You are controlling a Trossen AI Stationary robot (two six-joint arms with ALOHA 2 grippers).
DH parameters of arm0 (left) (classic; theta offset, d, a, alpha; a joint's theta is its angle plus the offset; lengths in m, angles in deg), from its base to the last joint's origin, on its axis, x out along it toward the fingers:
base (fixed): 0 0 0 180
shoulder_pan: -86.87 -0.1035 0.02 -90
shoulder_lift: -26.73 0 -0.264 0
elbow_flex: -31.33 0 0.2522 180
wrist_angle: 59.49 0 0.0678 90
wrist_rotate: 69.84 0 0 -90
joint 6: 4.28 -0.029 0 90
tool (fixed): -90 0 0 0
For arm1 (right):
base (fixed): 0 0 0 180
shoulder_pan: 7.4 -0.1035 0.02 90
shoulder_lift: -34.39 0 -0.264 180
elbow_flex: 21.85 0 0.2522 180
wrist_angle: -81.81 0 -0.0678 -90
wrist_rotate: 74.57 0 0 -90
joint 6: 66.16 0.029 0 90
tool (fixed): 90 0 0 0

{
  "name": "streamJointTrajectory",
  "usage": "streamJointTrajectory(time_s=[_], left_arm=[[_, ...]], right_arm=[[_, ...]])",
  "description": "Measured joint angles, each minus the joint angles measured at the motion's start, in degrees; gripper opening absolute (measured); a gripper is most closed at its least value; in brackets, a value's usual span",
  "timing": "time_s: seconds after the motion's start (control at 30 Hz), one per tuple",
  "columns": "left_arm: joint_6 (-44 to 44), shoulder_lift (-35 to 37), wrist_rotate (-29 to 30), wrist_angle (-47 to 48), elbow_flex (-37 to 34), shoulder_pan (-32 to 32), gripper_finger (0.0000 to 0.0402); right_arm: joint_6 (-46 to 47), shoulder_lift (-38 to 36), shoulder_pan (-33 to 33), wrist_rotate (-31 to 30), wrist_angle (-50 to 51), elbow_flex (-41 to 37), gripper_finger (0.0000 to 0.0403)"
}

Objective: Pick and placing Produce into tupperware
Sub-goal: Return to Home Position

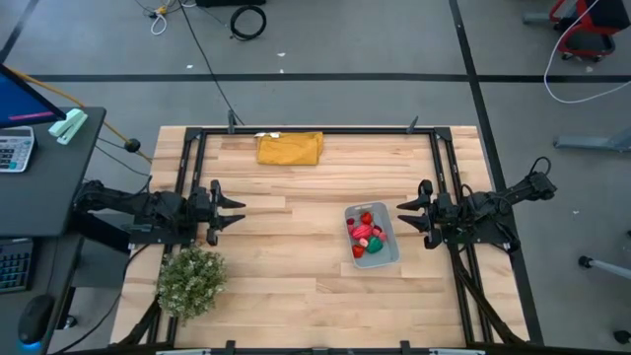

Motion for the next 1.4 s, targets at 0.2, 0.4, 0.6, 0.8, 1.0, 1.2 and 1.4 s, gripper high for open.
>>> streamJointTrajectory(time_s=[0.2,0.4,0.6,0.8,1.0,1.2,1.4], left_arm=[[0.04,0.00,0.01,0.01,0.00,0.00,0.0150],[0.02,0.00,0.01,0.01,0.00,0.00,0.0144],[0.00,0.01,0.00,0.01,-0.02,0.00,0.0151],[0.02,0.02,0.01,0.01,-0.02,0.00,0.0157],[0.01,0.02,0.01,0.01,-0.02,0.00,0.0150],[0.02,0.02,0.01,0.01,-0.02,0.00,0.0144],[0.02,0.02,-0.01,0.01,-0.02,0.00,0.0151]], right_arm=[[0.00,0.00,0.00,0.00,0.02,0.00,0.0145],[0.01,0.00,-0.01,0.00,0.02,0.00,0.0145],[0.00,0.00,0.00,0.00,0.02,0.00,0.0145],[0.00,0.00,0.00,0.02,0.02,0.00,0.0145],[0.00,0.00,-0.01,0.00,0.02,0.00,0.0145],[0.00,0.02,-0.02,0.00,0.00,0.00,0.0145],[0.00,0.01,-0.02,0.01,0.01,0.00,0.0145]])
